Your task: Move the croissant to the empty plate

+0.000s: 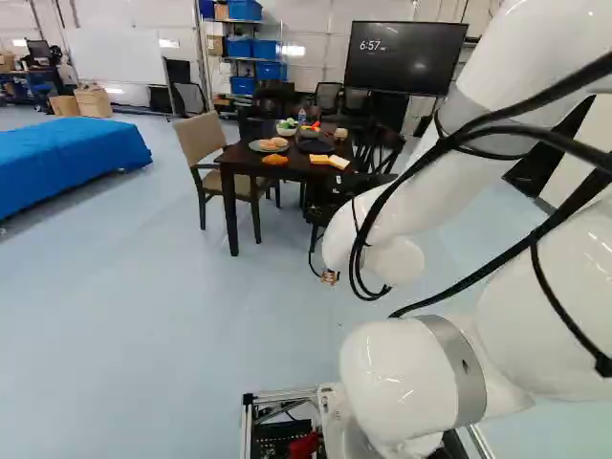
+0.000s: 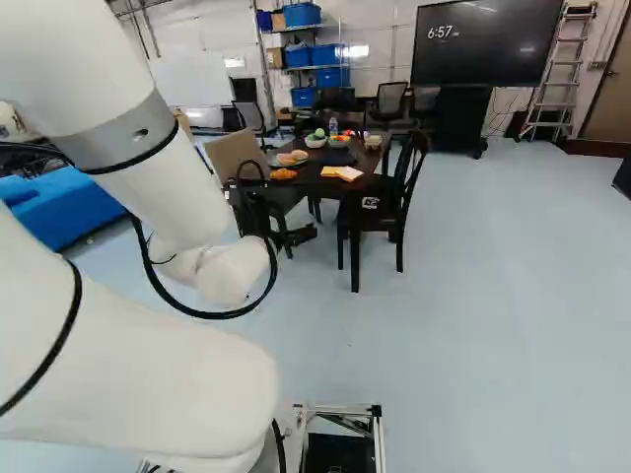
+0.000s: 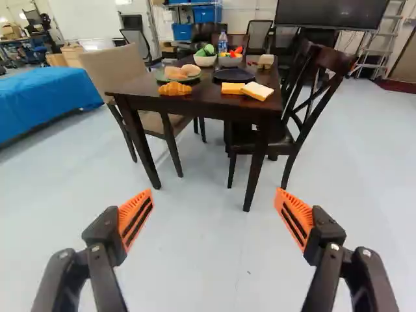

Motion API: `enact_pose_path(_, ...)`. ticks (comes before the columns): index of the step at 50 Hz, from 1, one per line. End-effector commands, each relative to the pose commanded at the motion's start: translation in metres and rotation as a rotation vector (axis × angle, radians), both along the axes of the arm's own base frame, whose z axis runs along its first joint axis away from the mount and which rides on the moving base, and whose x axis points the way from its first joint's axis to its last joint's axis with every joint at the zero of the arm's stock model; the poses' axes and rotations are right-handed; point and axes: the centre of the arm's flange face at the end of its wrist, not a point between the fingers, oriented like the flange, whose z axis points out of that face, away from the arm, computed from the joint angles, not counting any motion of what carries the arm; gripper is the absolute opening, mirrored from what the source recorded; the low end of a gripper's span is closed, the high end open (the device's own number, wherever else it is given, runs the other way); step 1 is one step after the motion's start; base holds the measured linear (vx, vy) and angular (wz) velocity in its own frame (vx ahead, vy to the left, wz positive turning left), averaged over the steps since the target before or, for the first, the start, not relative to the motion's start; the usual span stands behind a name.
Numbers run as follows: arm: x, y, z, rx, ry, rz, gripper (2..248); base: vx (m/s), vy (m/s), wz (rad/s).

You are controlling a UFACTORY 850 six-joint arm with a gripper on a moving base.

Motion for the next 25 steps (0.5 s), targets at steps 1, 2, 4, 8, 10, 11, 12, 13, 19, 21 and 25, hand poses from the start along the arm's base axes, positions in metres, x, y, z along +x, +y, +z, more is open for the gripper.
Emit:
enact_pose_path(1,0.0000,0.0000,0.0000,0.000,0.000,0.000,247,0.284,0.005,-0.022)
enact_pose_path(2,0.0000,0.0000,0.0000,0.000,0.000,0.000,247,0.234,0.004,-0.014)
enact_pose_path(4,0.0000,0.0000,0.0000,0.000,0.000,0.000,247,0.248,0.002,-0.023)
enact_pose_path(8,0.0000,0.0000,0.0000,0.000,0.000,0.000,247,0.274,0.000,-0.014)
enact_pose_path(10,0.0000,0.0000,0.0000,0.000,0.000,0.000,247,0.255,-0.001,-0.026)
enact_pose_path(11,0.0000,0.0000,0.0000,0.000,0.000,0.000,247,0.260,0.001,-0.031)
enact_pose_path(12,0.0000,0.0000,0.0000,0.000,0.000,0.000,247,0.255,0.002,-0.013)
enact_pose_path(13,0.0000,0.0000,0.0000,0.000,0.000,0.000,247,0.248,0.007,-0.009)
enact_pose_path(19,0.0000,0.0000,0.0000,0.000,0.000,0.000,247,0.263,0.002,-0.014)
enact_pose_path(21,0.0000,0.0000,0.0000,0.000,0.000,0.000,247,0.267,0.001,-0.019)
enact_pose_path(25,0.0000,0.0000,0.0000,0.000,0.000,0.000,247,0.257,0.004,-0.017)
